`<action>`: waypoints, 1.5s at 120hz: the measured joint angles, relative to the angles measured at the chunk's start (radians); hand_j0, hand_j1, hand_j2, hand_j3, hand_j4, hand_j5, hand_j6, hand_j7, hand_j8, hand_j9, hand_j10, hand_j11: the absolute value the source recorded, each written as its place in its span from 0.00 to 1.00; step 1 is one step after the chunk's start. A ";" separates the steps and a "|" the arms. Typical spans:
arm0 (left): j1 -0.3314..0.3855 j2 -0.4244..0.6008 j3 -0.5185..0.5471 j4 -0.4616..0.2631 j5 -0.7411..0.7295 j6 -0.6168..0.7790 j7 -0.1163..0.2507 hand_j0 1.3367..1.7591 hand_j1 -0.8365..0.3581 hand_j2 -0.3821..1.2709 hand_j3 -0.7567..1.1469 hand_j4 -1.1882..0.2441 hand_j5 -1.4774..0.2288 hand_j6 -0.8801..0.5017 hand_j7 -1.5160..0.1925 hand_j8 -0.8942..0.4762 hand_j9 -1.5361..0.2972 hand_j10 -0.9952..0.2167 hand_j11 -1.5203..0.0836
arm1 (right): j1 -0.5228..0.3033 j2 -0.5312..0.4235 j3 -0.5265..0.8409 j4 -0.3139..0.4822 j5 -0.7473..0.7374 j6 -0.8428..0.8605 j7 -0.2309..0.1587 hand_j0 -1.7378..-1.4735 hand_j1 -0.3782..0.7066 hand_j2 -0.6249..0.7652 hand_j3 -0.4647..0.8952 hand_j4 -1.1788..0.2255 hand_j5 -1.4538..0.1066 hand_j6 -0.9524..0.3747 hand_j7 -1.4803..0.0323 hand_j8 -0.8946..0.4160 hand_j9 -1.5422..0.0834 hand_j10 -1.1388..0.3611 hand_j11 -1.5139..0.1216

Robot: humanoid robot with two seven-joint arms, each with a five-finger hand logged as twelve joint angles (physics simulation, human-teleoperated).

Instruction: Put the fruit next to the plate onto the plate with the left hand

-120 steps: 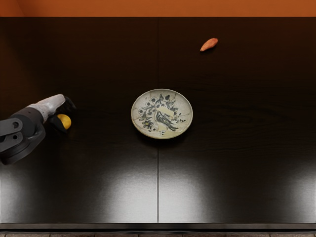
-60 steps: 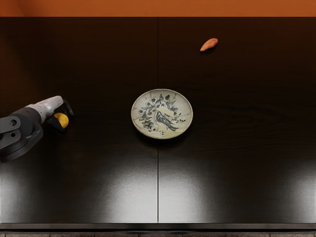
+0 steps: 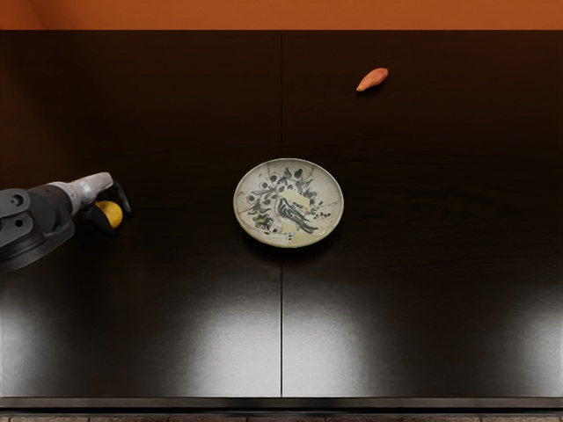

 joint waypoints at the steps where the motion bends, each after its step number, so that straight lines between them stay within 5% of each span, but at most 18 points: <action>1: -0.003 0.000 -0.002 0.001 -0.007 -0.005 0.000 0.76 0.42 0.35 0.35 0.34 0.41 0.36 0.36 0.44 0.33 0.39 0.40 | 0.000 0.000 0.000 0.000 0.000 0.000 0.000 0.30 0.04 0.45 0.34 0.83 0.92 0.71 0.97 0.67 0.94 0.75 0.91; 32: -0.009 -0.001 -0.235 0.112 -0.252 -0.377 0.001 0.75 0.47 0.37 0.38 0.35 0.36 0.29 0.35 0.36 0.33 0.31 0.38 | 0.000 0.000 0.000 0.000 0.000 0.000 0.000 0.30 0.04 0.45 0.34 0.83 0.92 0.71 0.97 0.67 0.94 0.75 0.91; 58: -0.009 -0.014 -0.380 0.136 -0.417 -0.547 0.002 0.75 0.46 0.42 0.39 0.36 0.34 0.29 0.35 0.34 0.33 0.29 0.38 | 0.000 0.000 0.000 0.000 0.000 0.000 0.000 0.30 0.04 0.45 0.34 0.83 0.92 0.71 0.97 0.67 0.94 0.75 0.91; 96: -0.009 -0.127 -0.486 0.160 -0.541 -0.605 0.002 0.76 0.42 0.50 0.40 0.37 0.33 0.29 0.36 0.34 0.34 0.28 0.39 | 0.000 0.000 0.000 0.000 0.000 0.000 0.000 0.30 0.04 0.45 0.34 0.83 0.92 0.71 0.97 0.67 0.94 0.75 0.91; 123: -0.011 -0.210 -0.521 0.178 -0.548 -0.605 0.002 0.76 0.45 0.46 0.40 0.37 0.34 0.27 0.37 0.32 0.35 0.26 0.40 | 0.000 0.000 -0.001 0.000 0.000 0.000 0.000 0.30 0.04 0.45 0.34 0.83 0.92 0.71 0.97 0.67 0.94 0.75 0.91; 180: -0.008 -0.387 -0.573 0.327 -0.548 -0.591 0.001 0.76 0.47 0.45 0.40 0.37 0.35 0.26 0.37 0.30 0.35 0.25 0.39 | 0.000 0.000 -0.001 0.000 0.000 0.000 0.000 0.30 0.04 0.45 0.34 0.83 0.92 0.71 0.97 0.67 0.94 0.75 0.91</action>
